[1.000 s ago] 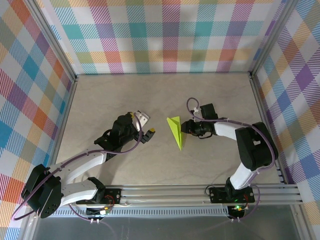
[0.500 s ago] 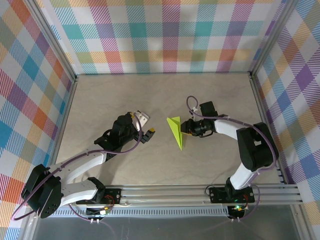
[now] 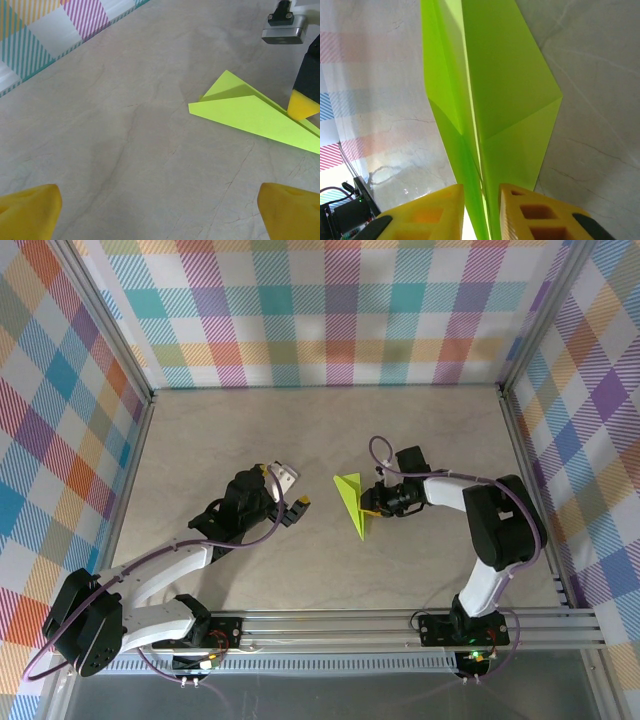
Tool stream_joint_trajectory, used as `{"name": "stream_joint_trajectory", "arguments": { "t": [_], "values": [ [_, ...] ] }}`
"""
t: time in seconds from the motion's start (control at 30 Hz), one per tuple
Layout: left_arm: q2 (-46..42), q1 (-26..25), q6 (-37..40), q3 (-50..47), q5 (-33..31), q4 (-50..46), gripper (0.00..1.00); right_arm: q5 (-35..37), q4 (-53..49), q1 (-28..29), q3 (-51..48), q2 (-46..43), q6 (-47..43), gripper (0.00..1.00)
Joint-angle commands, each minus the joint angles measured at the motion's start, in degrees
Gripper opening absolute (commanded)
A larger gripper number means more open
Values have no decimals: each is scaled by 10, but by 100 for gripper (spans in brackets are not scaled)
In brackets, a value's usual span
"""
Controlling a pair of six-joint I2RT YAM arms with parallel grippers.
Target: Fold a paper plane with a square sheet of paper (fold left side to right side)
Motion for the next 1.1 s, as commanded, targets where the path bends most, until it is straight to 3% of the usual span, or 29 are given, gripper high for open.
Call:
{"name": "stream_joint_trajectory", "arguments": {
  "t": [0.0, 0.4, 0.57, 0.73, 0.83, 1.07],
  "values": [
    [-3, 5, 5, 7, 4, 10, 100, -7, -4, -5, 13, 9, -14, 24],
    [-3, 5, 4, 8, 2, 6, 100, -38, 24, -4, 14, 34, -4, 23],
    [-2, 5, 4, 9, 2, 5, 100, -53, 42, -1, 13, 40, 4, 17],
    [-5, 5, 4, 9, -3, 3, 100, -48, 35, -1, 11, 13, 3, 4],
    [-5, 5, 5, 9, -2, 3, 100, -6, -13, 4, 21, -19, -18, 3],
    [-4, 5, 5, 10, -6, 2, 100, 238, -155, 78, 76, -51, -60, 3]
  ]
}}
